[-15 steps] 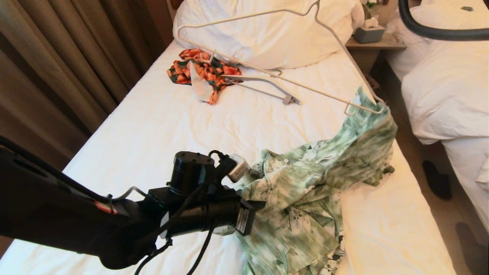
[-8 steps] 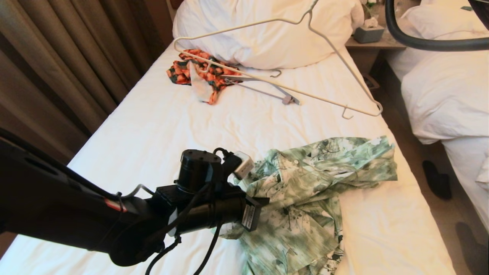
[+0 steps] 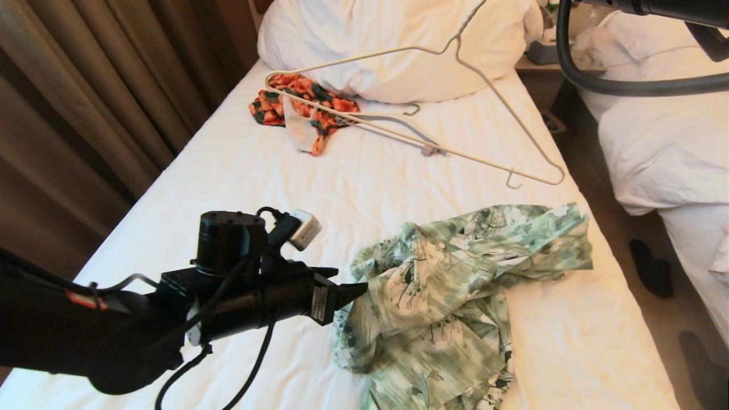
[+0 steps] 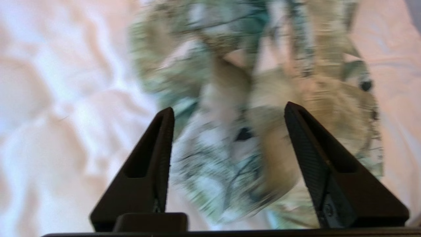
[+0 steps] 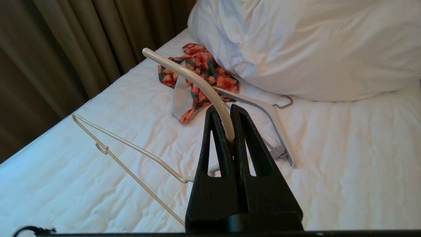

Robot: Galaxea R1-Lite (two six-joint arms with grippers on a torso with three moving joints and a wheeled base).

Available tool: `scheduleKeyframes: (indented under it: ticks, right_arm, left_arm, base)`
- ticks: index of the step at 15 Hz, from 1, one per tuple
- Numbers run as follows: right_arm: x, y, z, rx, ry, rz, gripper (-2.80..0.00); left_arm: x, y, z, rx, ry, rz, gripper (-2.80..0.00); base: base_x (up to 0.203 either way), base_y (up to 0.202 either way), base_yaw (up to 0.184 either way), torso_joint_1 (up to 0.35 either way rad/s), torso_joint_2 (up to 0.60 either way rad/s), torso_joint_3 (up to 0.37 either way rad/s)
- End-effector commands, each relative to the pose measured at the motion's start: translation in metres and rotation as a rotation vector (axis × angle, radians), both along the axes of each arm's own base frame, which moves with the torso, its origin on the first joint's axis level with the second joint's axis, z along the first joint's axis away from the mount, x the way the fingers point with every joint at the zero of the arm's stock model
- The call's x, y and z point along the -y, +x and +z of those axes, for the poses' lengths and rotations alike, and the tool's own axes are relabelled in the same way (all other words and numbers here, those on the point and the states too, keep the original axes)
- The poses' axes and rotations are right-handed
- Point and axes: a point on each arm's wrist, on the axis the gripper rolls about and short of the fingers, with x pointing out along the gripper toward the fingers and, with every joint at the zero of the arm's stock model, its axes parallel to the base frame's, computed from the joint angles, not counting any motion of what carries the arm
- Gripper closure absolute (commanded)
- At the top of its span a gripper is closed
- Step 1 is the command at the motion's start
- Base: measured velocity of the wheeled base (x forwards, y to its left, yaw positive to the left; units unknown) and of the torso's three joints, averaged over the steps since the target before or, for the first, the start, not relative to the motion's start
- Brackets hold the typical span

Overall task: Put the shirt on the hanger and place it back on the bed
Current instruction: Place the hanger on the bed

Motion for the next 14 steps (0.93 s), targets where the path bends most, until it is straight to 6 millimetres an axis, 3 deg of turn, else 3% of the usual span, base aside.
scheduleKeyframes:
  ticks: [1,2,3,7,10,14]
  right_arm:
    - [-0.003,0.004,-0.004,-0.012,-0.009,-0.003,0.00]
    - [-0.005,0.006,-0.009,-0.027,-0.018,-0.002,0.00]
    - [-0.005,0.008,-0.013,-0.038,-0.024,-0.005,0.00]
    - [-0.010,0.013,-0.014,-0.043,-0.014,-0.003,0.00]
    - [-0.012,0.021,-0.027,-0.092,-0.027,-0.027,0.00]
    - [-0.016,0.026,-0.040,-0.128,-0.057,-0.032,0.00]
  left_arm:
    - [-0.024,-0.006,0.009,0.026,-0.017,0.066,-2.80]
    - [-0.037,-0.013,0.006,0.013,-0.013,0.094,-2.80]
    - [-0.050,-0.017,0.008,0.017,-0.022,0.118,0.00]
    - [-0.098,-0.041,0.036,0.116,-0.108,0.190,0.00]
    - [-0.111,-0.067,0.039,0.120,-0.177,0.213,0.00]
    - [-0.126,-0.104,0.060,0.208,-0.271,0.278,0.00]
  base:
    - [0.000,0.000,0.000,0.000,0.00,0.000]
    - [0.000,0.000,0.000,0.000,0.00,0.000]
    - [0.000,0.000,0.000,0.000,0.00,0.000]
    - [0.000,0.000,0.000,0.000,0.00,0.000]
    - [0.000,0.000,0.000,0.000,0.00,0.000]
    - [0.000,0.000,0.000,0.000,0.00,0.000]
